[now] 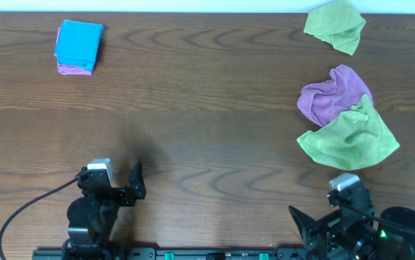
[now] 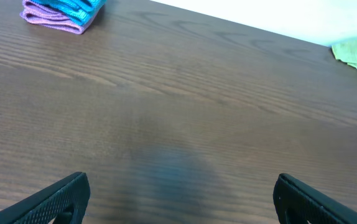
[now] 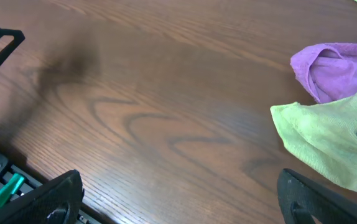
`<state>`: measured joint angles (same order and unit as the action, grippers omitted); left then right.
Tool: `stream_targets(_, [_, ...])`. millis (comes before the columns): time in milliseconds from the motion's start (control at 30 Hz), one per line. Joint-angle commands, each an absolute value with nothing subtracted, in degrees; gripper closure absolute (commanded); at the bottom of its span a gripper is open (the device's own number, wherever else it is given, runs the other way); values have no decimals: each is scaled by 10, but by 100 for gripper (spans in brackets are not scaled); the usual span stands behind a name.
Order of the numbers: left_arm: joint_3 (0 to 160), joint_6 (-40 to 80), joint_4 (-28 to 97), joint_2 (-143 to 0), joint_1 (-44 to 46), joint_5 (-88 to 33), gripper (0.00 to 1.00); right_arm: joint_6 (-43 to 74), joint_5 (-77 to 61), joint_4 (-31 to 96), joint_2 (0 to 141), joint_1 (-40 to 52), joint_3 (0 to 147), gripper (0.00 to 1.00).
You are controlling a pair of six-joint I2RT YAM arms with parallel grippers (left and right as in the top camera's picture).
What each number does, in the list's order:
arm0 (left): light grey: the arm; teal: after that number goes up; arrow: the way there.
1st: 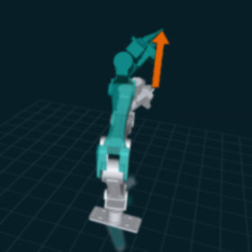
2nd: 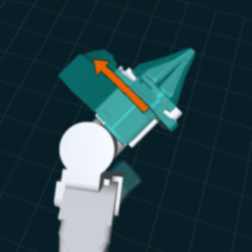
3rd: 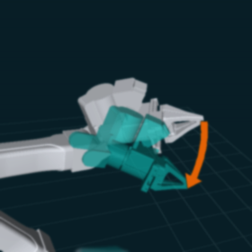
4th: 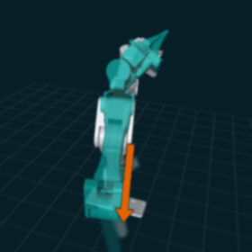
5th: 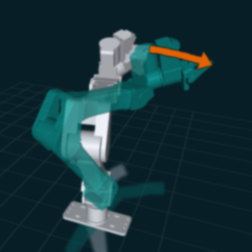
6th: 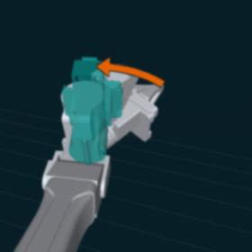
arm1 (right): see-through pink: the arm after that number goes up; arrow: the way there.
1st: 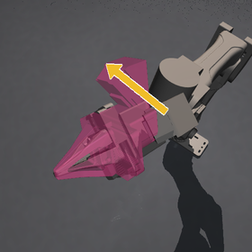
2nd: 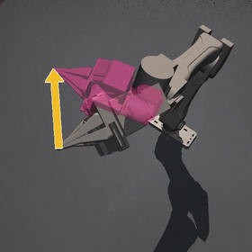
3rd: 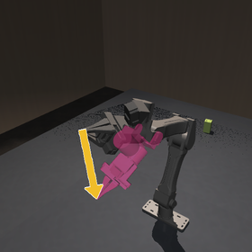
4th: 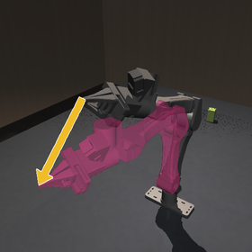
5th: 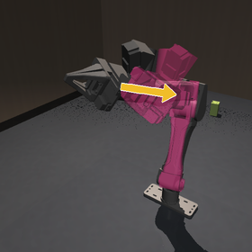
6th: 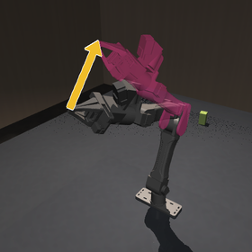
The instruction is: Fold the cloth
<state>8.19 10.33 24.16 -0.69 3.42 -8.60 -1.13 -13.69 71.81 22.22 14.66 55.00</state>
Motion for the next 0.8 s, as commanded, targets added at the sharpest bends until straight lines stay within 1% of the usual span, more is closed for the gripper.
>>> stream_targets(0, [70,103,241,-3,31,-85,5,-18,-141,718,221,150,550,1])
stream_targets(200, [70,103,241,-3,31,-85,5,-18,-121,713,221,150,550,1])
stream_targets(333, [70,103,241,-3,31,-85,5,-36,-75,676,215,149,540,1])
stream_targets(467, [70,103,241,-3,31,-85,5,-88,-45,569,154,95,458,1])
stream_targets(600, [70,103,241,-3,31,-85,5,-112,-41,480,90,40,355,1])
stream_targets(700, [70,103,241,-3,31,-85,5,-112,-41,444,47,12,289,1])
stream_targets(767, [70,103,241,-3,31,-85,5,-112,-41,441,21,6,255,1])
